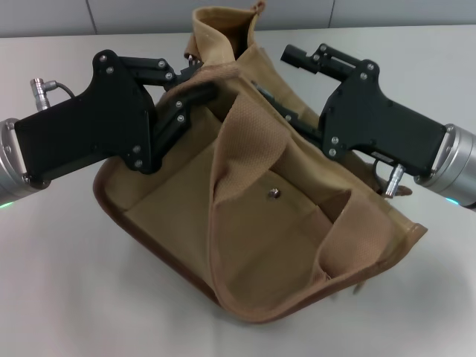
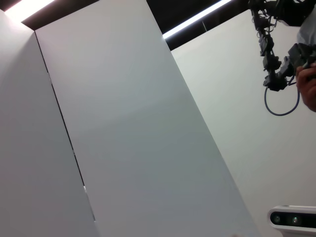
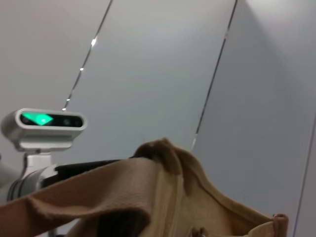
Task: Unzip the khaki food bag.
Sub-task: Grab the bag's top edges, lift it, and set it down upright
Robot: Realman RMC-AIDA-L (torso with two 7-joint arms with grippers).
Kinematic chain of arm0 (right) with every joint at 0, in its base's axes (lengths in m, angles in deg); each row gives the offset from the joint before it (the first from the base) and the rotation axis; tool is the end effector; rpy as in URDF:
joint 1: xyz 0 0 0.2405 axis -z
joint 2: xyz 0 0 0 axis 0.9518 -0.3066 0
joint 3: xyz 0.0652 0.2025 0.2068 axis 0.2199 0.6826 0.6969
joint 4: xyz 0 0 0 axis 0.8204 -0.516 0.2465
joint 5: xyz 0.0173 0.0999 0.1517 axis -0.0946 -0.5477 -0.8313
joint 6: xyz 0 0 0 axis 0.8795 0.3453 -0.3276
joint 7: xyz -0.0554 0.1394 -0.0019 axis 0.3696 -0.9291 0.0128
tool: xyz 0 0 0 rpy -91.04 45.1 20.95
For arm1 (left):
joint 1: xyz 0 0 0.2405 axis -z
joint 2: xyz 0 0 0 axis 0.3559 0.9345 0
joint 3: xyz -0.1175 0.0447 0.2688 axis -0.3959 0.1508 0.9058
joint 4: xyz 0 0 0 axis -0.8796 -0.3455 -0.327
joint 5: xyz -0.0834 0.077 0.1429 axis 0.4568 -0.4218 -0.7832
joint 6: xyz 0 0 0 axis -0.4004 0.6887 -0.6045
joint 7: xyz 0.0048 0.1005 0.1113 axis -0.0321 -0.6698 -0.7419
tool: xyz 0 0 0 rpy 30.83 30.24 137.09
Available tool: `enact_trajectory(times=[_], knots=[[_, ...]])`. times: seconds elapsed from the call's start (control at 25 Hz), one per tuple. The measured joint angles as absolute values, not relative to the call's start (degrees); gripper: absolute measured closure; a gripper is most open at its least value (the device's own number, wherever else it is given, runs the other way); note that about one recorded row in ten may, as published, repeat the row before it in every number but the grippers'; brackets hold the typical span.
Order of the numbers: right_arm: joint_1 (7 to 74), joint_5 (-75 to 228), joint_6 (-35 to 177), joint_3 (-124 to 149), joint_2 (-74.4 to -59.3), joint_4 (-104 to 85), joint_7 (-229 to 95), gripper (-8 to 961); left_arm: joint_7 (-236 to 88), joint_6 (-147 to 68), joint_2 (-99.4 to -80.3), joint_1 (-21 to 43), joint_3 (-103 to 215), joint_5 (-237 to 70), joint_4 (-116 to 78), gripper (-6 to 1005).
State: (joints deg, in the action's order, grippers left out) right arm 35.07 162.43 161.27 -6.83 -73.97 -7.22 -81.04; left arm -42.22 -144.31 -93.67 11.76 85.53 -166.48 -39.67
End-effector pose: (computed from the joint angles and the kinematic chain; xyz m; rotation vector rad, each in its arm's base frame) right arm 0.2116 0.3177 -0.0514 -2.2761 -0.2918 1.1840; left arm -0.2158 0.2975 -0.0030 -2.3524 0.4118 -1.3376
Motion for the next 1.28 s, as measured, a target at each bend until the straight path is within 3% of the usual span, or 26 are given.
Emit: enact_trajectory(times=[0.24, 0.48, 0.68, 0.92, 1.28], knots=[[35.06, 162.43, 160.47, -7.93, -73.98, -7.34, -79.75, 353, -42.13, -144.32, -93.67, 12.24, 85.68, -166.48, -39.70, 914], [35.05, 162.32, 160.41, -7.94, -74.04, -7.56, -79.24, 445, -42.09, -144.40, -93.67, 12.55, 85.73, -166.48, -39.60, 914], [35.19, 162.32, 160.37, -7.93, -74.05, -7.72, -79.42, 674, -42.08, -144.53, -93.67, 12.68, 85.76, -166.48, -39.51, 914], [35.62, 162.41, 160.71, -7.99, -73.89, -7.57, -79.86, 866, -42.08, -144.53, -93.67, 12.81, 85.75, -166.48, -39.41, 914], [37.65, 162.23, 162.81, -7.74, -73.89, -7.17, -79.57, 903, -42.08, -144.53, -93.72, 12.79, 85.47, -165.98, -39.19, 914]])
